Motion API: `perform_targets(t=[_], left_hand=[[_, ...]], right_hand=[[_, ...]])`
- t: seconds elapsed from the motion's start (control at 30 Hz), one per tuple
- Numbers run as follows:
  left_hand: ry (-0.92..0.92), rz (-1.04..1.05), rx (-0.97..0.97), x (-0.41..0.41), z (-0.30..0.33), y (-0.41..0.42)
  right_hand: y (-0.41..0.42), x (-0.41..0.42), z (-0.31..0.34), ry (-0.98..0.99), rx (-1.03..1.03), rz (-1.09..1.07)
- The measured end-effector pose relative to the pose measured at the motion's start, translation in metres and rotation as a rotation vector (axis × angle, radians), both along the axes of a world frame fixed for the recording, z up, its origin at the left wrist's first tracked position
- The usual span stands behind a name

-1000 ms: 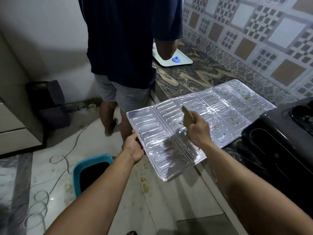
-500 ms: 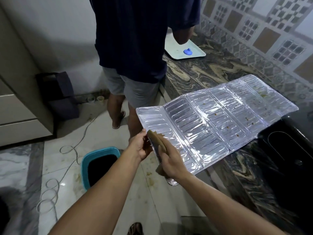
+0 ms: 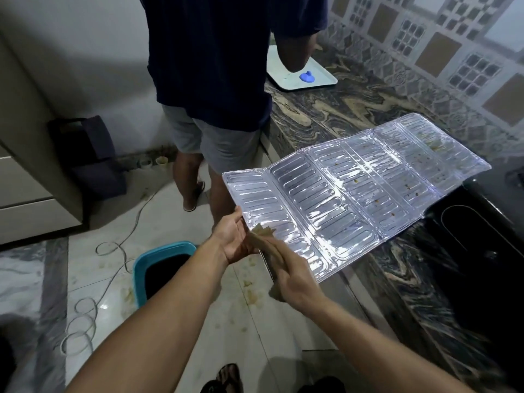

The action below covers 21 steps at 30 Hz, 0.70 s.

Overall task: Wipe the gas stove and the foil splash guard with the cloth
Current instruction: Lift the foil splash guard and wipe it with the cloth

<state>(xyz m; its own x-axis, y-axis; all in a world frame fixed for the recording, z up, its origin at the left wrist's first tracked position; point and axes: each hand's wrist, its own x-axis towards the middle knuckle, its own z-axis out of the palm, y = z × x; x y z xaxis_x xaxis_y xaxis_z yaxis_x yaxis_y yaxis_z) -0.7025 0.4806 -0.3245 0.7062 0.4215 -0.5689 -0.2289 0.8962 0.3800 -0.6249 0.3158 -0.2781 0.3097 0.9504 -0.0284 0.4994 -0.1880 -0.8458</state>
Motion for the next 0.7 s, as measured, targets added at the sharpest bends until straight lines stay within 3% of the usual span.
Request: perform_targets(t=[0.27, 0.4, 0.5, 0.6, 0.7], left_hand=[[-0.055, 0.058, -0.002, -0.003, -0.005, -0.003], [0.022, 0.025, 0.041, -0.005, -0.003, 0.002], [0.064, 0.157, 0.055, -0.005, 0.000, 0.007], [0.137, 0.218, 0.087, -0.003, 0.003, 0.015], [0.173, 0.212, 0.109, -0.001, 0.006, 0.020]], right_hand=[[-0.020, -0.008, 0.016, 0.248, -0.013, -0.051], [-0.004, 0.030, 0.043, 0.536, -0.037, -0.387], [0.022, 0.076, 0.059, 0.423, 0.047, -0.569], [0.044, 0.118, 0.059, -0.023, -0.023, -0.588], [0.059, 0.136, 0.040, -0.247, -0.159, -0.552]])
